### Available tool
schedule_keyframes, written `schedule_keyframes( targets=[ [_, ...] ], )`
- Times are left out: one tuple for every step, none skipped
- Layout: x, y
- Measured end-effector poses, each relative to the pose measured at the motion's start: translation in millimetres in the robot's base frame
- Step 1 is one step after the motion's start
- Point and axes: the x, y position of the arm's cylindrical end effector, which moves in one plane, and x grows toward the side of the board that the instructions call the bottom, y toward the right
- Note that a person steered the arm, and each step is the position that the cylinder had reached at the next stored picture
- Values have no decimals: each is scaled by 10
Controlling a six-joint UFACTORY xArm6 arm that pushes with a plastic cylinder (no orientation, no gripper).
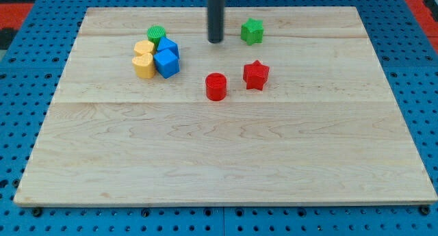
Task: Move green circle near green star
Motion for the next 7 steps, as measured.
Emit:
schedule_keyframes(
  targets=[
    [-438,-781],
    [-84,-1173],
    [404,-1126],
    [121,-905],
    [-27,-323],
    [33,385],
    [-186,445]
  ],
)
